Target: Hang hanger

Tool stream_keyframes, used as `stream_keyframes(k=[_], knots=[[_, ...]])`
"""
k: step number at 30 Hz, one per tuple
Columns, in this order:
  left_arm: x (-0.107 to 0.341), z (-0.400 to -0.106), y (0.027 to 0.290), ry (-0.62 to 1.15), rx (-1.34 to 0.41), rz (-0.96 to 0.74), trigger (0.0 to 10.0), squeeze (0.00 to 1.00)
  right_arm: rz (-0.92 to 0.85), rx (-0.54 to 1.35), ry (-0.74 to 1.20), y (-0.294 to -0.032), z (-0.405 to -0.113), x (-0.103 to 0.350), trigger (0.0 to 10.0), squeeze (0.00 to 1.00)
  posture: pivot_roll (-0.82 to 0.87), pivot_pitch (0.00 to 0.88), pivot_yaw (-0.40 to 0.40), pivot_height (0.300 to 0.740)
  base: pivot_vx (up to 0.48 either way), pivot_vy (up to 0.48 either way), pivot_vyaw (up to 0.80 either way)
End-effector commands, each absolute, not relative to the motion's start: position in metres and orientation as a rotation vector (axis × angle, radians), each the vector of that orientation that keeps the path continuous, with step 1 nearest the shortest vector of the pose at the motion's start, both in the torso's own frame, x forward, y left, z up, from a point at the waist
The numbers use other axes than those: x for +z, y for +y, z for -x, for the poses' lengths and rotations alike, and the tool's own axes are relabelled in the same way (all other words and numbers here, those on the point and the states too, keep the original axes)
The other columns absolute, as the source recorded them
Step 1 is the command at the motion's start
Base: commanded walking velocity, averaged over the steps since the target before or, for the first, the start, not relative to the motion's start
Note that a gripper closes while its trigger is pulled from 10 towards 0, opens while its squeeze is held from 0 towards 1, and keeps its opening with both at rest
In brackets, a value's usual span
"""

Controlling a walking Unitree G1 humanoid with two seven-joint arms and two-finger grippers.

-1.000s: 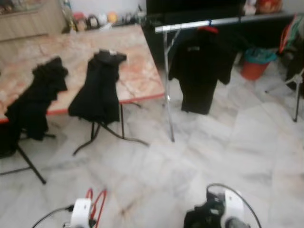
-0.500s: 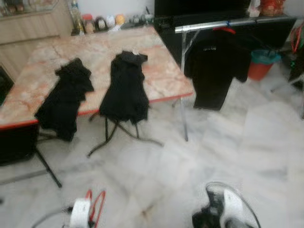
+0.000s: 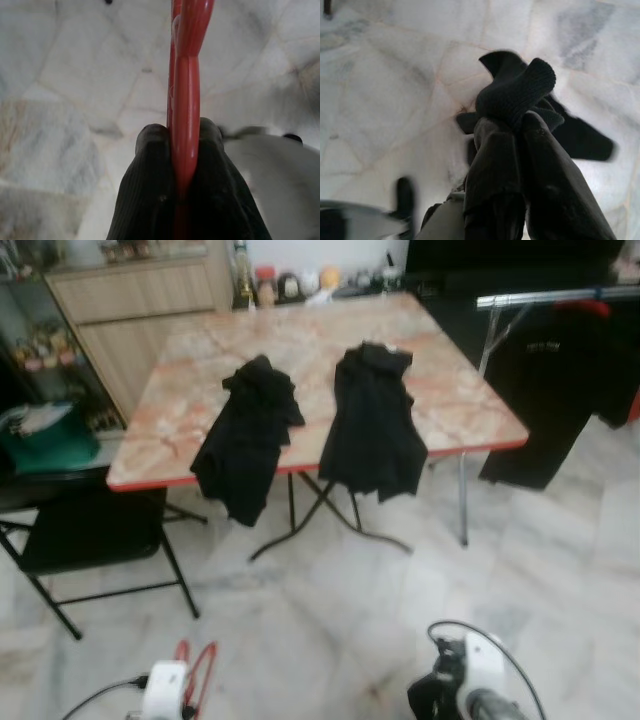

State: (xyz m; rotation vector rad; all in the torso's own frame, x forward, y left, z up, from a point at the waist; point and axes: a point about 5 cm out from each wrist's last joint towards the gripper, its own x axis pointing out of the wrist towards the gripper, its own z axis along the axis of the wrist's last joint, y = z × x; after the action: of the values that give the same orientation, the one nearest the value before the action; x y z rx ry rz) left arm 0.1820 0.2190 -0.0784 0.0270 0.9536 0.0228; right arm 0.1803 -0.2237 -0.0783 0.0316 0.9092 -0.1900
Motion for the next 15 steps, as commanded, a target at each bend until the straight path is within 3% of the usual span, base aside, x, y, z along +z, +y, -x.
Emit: stream_keyframes(k=[1,9,15], knots=[[-0.0873,-0.1715,0.2054,1.047,-0.012,-0.056,10.0,0.00,-0.092,-0.143,0.872,-0.1903,-0.1898,-0.0791,10.0,0.00,0.01,0.000,0.003,0.740,0.000,0.428,0.00],[-0.0873,-0.1714,0.2058,1.048,-0.012,-0.057,10.0,0.00,-0.108,-0.142,0.862,-0.1884,-0.1915,-0.0783,10.0,0.00,0.01,0.000,0.003,0.740,0.000,0.421,0.00],[-0.0869,-0.1721,0.2052,1.037,-0.015,-0.060,10.0,0.00,-0.105,-0.141,0.861,-0.1884,-0.1921,-0.0781,10.0,0.00,0.01,0.000,0.003,0.740,0.000,0.000,0.00]])
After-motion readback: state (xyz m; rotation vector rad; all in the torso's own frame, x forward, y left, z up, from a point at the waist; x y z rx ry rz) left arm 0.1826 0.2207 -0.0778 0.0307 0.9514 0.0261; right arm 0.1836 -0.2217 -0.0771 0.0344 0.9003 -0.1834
